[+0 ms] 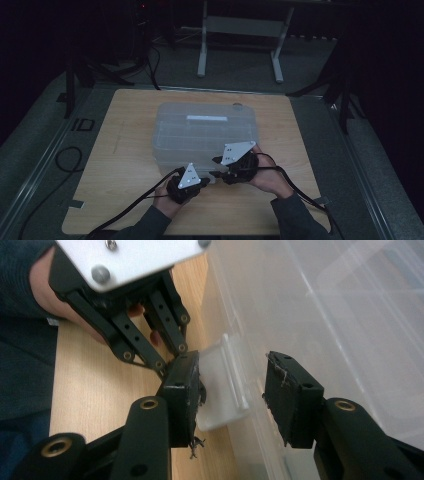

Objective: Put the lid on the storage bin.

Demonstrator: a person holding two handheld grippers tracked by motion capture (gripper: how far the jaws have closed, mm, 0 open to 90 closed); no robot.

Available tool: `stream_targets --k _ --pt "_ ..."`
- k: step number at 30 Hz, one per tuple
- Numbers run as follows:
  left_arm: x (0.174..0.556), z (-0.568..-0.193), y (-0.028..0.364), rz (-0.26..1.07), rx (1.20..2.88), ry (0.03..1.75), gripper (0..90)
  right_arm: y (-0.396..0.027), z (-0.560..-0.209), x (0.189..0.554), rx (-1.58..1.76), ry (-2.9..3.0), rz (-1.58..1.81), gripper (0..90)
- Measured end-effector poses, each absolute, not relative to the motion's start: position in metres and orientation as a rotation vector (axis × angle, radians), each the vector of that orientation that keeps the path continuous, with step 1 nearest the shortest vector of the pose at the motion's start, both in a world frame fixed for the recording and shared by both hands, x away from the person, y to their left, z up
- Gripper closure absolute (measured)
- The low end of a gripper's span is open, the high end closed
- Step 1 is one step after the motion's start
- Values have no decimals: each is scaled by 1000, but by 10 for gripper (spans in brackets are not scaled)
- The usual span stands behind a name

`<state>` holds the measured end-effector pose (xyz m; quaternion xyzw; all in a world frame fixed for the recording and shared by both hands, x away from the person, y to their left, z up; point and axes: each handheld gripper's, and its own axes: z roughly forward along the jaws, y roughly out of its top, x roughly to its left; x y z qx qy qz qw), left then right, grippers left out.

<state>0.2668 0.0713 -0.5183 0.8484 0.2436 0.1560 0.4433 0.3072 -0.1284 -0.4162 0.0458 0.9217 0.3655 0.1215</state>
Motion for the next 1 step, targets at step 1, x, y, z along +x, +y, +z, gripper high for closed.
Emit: stream_targets --k 1 --pt "267 -518 71 387 2104 604 894 -129 -417 307 137 2690 1065 564"
